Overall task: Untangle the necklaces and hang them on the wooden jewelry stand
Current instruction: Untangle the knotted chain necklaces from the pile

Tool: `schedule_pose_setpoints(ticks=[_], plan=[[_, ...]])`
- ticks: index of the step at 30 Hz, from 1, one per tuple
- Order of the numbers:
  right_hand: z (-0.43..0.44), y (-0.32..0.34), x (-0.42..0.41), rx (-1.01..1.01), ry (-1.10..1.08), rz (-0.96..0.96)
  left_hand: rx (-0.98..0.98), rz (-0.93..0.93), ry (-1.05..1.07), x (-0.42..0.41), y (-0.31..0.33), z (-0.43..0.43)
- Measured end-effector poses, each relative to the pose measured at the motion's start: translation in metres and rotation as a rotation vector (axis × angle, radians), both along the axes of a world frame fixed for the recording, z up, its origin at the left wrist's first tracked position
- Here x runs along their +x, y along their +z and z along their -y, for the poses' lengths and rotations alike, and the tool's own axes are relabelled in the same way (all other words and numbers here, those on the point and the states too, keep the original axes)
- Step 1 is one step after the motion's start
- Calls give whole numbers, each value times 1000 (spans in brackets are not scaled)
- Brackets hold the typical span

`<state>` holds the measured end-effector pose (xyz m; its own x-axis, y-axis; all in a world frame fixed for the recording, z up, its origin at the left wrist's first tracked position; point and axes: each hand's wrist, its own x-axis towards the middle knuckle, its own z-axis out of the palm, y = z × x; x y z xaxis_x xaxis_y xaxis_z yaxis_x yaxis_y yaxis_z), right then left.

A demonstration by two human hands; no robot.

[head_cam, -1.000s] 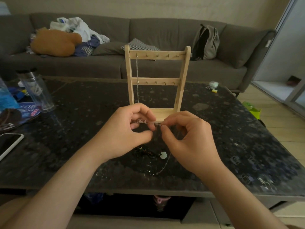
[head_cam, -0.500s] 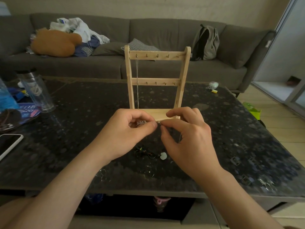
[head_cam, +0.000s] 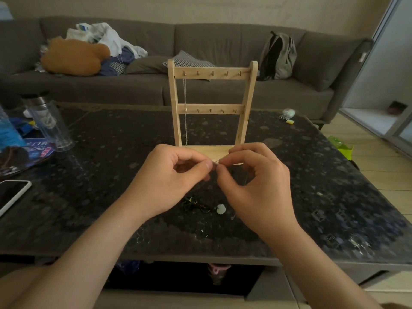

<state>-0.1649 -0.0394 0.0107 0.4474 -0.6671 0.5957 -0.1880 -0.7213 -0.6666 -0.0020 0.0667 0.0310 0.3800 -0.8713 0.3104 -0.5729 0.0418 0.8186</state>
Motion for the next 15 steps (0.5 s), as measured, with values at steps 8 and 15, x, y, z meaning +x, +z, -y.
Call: schedule_pose_setpoints(ticks=[8, 15], plan=[[-1, 1, 0, 57, 16, -88, 8, 10, -14, -1, -1, 0], [-1, 1, -1, -26, -55, -85, 14, 24, 28, -1, -1, 1]])
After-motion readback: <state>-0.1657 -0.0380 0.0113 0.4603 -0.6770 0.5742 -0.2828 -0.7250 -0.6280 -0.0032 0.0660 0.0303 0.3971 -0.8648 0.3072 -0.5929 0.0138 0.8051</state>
